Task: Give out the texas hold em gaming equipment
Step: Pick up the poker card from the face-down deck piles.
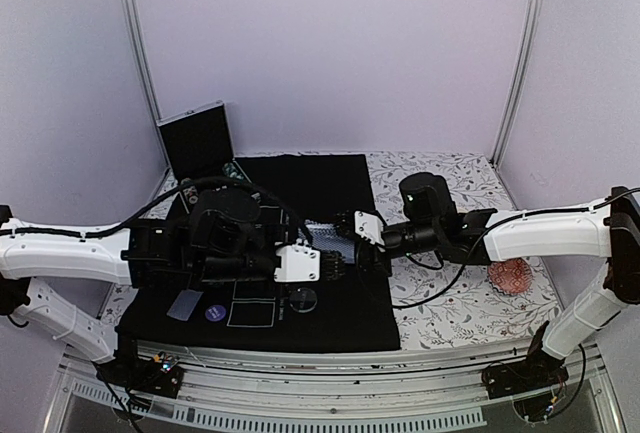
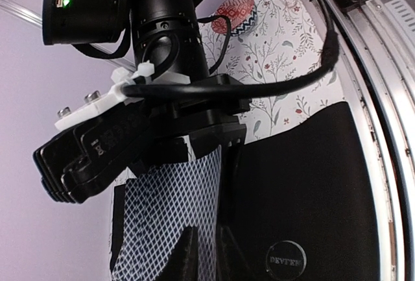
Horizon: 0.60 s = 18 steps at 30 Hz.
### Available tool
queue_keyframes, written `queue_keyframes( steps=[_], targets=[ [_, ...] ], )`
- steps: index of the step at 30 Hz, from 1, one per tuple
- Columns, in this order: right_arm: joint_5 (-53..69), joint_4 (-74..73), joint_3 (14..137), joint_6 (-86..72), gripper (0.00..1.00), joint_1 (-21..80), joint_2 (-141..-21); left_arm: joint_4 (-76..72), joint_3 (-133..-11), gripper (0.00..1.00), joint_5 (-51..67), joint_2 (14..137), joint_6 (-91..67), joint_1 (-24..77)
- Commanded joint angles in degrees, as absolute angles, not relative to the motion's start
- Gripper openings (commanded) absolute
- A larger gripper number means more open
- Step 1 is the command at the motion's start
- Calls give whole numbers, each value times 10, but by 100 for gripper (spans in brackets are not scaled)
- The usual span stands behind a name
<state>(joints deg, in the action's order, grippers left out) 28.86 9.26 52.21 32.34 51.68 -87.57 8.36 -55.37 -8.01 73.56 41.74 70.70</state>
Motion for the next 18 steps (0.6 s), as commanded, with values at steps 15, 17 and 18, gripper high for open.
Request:
queue_keyframes(
  steps=[15, 17, 18],
  targets=[
    [300, 90, 537, 323, 37, 509, -879, 82, -574, 0, -60, 721, 401, 702],
    [300, 90, 537, 321, 37, 509, -880, 82, -572, 0, -59, 719, 402, 703],
    [301, 90, 537, 321, 37, 508, -880, 82, -571, 0, -61, 720, 404, 703]
  ],
)
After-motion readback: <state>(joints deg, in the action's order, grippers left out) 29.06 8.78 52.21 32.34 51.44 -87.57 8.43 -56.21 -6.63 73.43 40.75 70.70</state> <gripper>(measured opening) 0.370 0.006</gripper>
